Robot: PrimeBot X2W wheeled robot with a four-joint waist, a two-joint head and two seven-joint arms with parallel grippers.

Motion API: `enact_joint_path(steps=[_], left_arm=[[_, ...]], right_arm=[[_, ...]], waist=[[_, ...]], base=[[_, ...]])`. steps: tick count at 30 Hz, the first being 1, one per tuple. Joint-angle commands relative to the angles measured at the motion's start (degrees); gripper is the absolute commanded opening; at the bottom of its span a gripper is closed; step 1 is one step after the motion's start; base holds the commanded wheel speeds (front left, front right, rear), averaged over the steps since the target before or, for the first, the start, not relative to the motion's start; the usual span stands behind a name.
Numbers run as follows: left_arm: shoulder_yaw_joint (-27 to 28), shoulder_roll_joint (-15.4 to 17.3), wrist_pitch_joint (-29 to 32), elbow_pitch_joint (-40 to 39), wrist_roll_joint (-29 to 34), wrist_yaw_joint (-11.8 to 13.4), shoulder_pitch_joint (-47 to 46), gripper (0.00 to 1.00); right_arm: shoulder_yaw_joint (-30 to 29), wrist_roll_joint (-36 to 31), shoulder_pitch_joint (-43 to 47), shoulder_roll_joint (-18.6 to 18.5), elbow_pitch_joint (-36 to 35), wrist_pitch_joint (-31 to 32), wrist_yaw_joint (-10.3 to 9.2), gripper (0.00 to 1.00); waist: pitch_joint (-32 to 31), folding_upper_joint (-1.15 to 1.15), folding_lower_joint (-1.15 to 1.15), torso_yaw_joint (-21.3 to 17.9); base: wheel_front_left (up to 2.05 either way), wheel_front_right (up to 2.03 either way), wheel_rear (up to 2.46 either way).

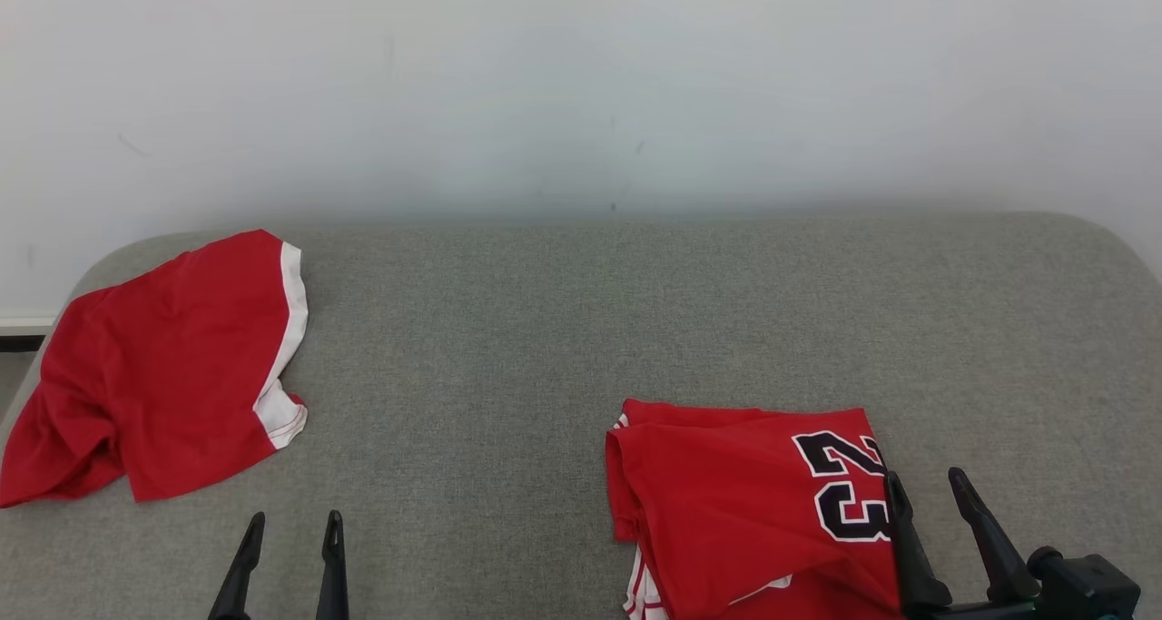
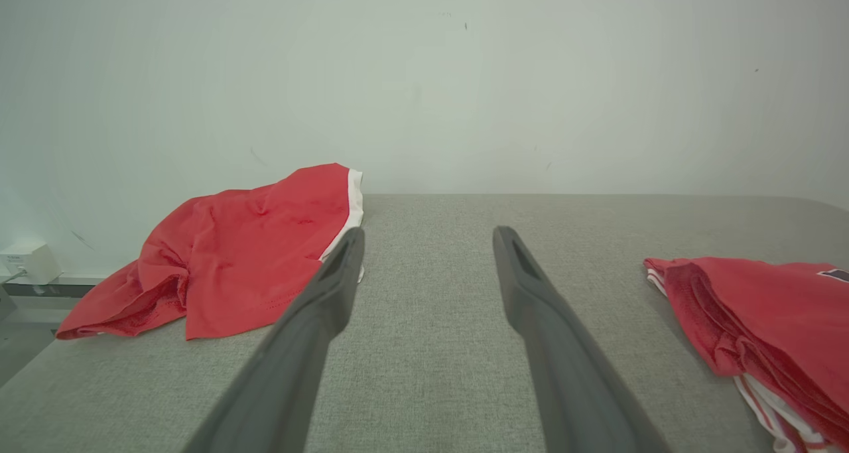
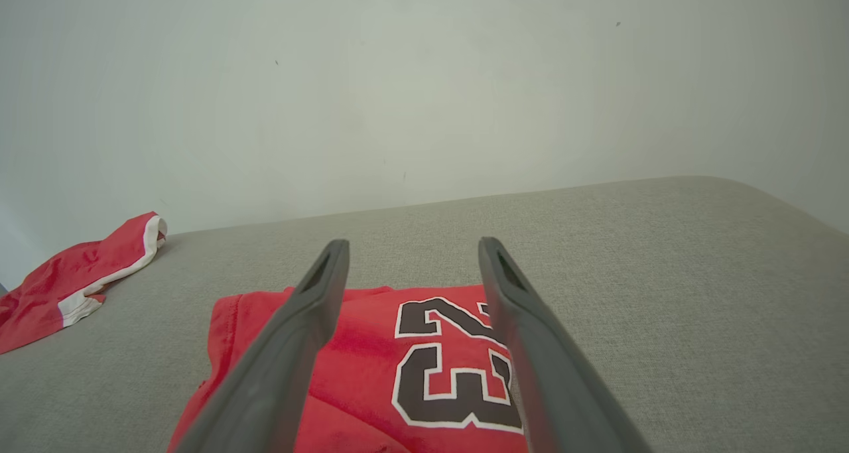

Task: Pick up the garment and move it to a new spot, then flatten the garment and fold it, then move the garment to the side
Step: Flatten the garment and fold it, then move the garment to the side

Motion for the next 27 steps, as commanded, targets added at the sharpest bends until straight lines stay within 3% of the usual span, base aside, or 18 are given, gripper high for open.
enact_joint_path(steps=[1, 27], left_arm=[[-0.2, 0.3, -0.2, 0.2, 0.1, -0.2, 0.5, 1.00], [-0.1, 0.4, -0.2, 0.4, 0.0, -0.4, 0.8, 1.00]], right_arm=[[0.1, -0.5, 0.6, 0.1, 0.1, 0.0, -0.17, 1.00], [1.0, -0.8, -0.2, -0.2, 1.2, 0.8, -0.17, 1.00]], waist=[[-0.1, 0.00, 0.00, 0.1], [-0.2, 0.00, 0.00, 0.4]], base=[[0.00, 0.00, 0.00], [0.00, 0.00, 0.00]])
